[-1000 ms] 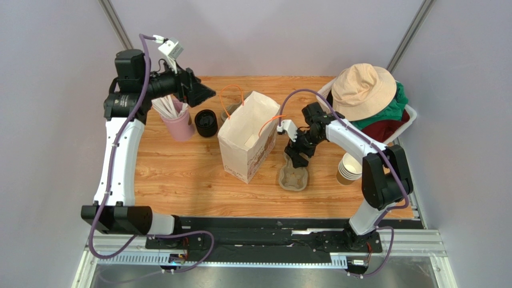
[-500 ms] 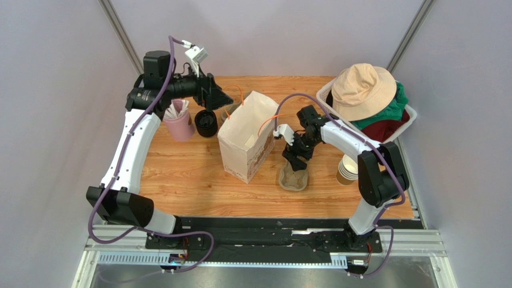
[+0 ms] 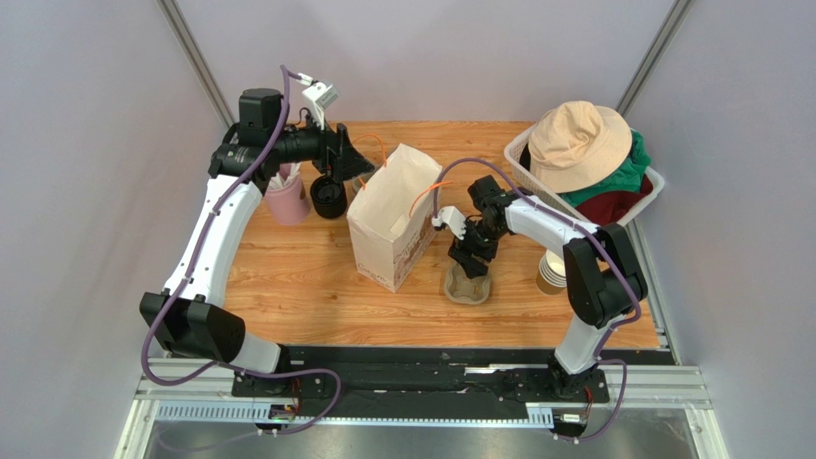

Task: Pack the takeout coffee

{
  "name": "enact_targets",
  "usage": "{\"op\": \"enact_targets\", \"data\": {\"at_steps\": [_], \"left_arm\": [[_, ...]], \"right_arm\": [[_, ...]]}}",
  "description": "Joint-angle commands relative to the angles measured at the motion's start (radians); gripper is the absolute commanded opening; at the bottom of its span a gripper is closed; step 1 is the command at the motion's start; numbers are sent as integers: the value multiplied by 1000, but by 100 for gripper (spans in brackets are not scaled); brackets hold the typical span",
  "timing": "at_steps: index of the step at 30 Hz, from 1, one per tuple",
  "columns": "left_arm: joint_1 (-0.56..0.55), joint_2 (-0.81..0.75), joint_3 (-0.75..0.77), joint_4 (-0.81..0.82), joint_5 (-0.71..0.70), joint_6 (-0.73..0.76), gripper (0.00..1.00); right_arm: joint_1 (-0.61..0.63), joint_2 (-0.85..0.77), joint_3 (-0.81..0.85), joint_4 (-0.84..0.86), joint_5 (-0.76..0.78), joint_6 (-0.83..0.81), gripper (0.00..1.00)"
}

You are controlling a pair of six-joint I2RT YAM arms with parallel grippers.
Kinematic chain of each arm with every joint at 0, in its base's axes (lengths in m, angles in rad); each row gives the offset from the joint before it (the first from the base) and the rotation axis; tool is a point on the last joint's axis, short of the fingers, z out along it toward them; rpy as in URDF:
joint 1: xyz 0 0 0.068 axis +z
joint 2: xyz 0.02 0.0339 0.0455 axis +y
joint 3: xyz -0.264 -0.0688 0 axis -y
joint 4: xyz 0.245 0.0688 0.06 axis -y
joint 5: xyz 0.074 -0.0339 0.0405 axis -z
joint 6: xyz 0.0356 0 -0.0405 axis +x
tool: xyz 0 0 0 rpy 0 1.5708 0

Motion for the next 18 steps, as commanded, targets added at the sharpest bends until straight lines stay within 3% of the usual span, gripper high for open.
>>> {"op": "enact_targets", "data": {"at_steps": [1, 6, 12, 18], "left_arm": [[-3, -13, -11, 39, -7, 12, 92], [-3, -22, -19, 39, -11, 12, 91], [-3, -25, -20, 42, -18, 34, 91], [-3, -35, -27, 41, -31, 35, 91]], "right_arm": [[22, 5, -18, 70, 15, 17, 71], [28, 11, -30, 93, 25, 23, 63], [26, 4, -27, 82, 38, 21, 28], [6, -61, -1, 36, 60, -5, 21]]}}
